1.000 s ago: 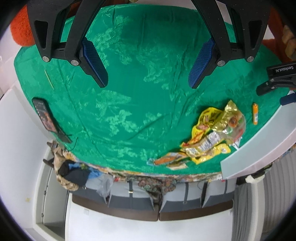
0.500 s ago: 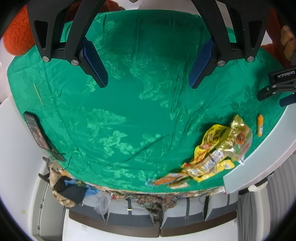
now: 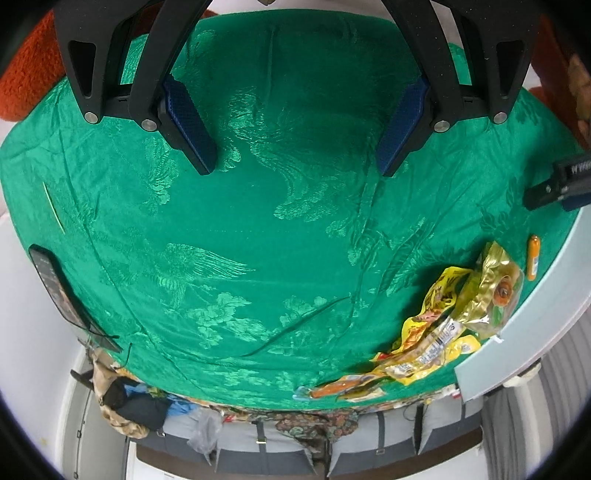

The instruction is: Organize snacks

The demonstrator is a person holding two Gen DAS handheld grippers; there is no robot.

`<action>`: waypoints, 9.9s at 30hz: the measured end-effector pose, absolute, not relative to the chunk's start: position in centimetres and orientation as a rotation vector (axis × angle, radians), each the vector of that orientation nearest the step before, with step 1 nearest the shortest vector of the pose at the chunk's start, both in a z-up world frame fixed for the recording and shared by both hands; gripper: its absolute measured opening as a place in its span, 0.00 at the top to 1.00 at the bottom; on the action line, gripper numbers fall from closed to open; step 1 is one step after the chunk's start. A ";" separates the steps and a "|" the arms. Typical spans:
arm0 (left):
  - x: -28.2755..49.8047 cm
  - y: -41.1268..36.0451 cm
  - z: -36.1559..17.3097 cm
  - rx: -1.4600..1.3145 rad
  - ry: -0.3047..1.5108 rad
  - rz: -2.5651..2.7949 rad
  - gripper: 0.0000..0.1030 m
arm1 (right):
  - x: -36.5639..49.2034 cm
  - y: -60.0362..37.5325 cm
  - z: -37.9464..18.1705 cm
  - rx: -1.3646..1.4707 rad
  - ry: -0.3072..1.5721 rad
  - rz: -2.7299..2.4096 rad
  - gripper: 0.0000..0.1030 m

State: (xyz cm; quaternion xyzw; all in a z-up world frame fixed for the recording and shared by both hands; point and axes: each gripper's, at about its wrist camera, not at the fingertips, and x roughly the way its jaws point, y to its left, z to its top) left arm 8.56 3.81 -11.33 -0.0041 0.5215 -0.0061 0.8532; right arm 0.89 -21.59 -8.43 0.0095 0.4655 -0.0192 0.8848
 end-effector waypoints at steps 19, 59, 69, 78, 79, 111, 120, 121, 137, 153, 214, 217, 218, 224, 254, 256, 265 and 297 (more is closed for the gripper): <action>21.4 6.3 -11.5 0.014 0.951 -0.054 0.00 | 1.1 -22.5 -8.2 0.070 0.963 -0.023 0.11; 21.5 6.3 -11.6 0.013 0.951 -0.054 0.00 | 1.2 -22.6 -8.4 0.027 0.960 -0.037 0.10; 21.5 6.3 -11.5 0.014 0.951 -0.054 0.00 | 1.2 -22.6 -8.4 0.029 0.961 -0.036 0.10; 21.5 6.2 -11.6 0.013 0.950 -0.054 0.00 | 1.3 -22.6 -8.3 0.029 0.961 -0.037 0.10; 21.5 6.2 -11.6 0.013 0.950 -0.054 0.00 | 1.3 -22.6 -8.4 0.028 0.961 -0.037 0.10; 21.6 6.2 -11.7 0.013 0.950 -0.054 0.00 | 1.5 -22.5 -8.4 0.028 0.954 -0.045 0.10; 21.7 6.2 -11.7 0.013 0.950 -0.053 0.00 | 1.3 -22.4 -8.5 0.029 0.943 -0.051 0.10; 21.6 6.2 -11.7 0.013 0.950 -0.053 0.00 | 1.3 -22.4 -8.5 0.029 0.942 -0.052 0.10; 21.3 6.2 -11.5 0.015 0.975 -0.057 0.00 | 1.1 -22.4 -8.6 0.028 0.921 -0.060 0.10; 14.4 9.1 -7.2 -0.178 1.012 -0.183 0.00 | 1.3 -22.4 -8.6 0.028 0.926 -0.055 0.10; 11.1 9.3 -9.6 -0.150 1.056 -0.231 0.86 | 8.4 -17.3 -1.0 -0.039 0.856 0.349 0.12; 11.0 9.6 -9.3 -0.182 1.043 -0.247 0.86 | 13.2 -11.6 -0.2 -0.217 0.913 0.486 0.12; 10.7 9.9 -9.1 -0.199 1.040 -0.250 0.86 | 14.2 -10.2 -0.5 -0.270 0.939 0.505 0.12; 9.5 11.6 -7.3 -0.282 1.000 -0.276 0.86 | 18.7 -3.5 -5.3 -0.588 1.121 0.470 0.26; 5.3 34.8 0.1 -0.526 0.807 0.193 0.24 | 19.7 10.4 11.1 0.203 0.945 0.802 0.31; 5.2 32.9 -0.1 -0.528 0.810 0.148 0.24 | 19.0 7.1 10.5 0.168 0.913 0.722 0.31; 6.4 15.7 0.4 -0.418 0.828 -0.235 0.08 | 11.1 -14.3 -2.2 0.057 0.896 0.143 0.31; 7.9 1.1 -11.6 0.073 0.931 -0.172 0.00 | 4.4 -22.5 -9.0 0.000 0.918 -0.010 0.17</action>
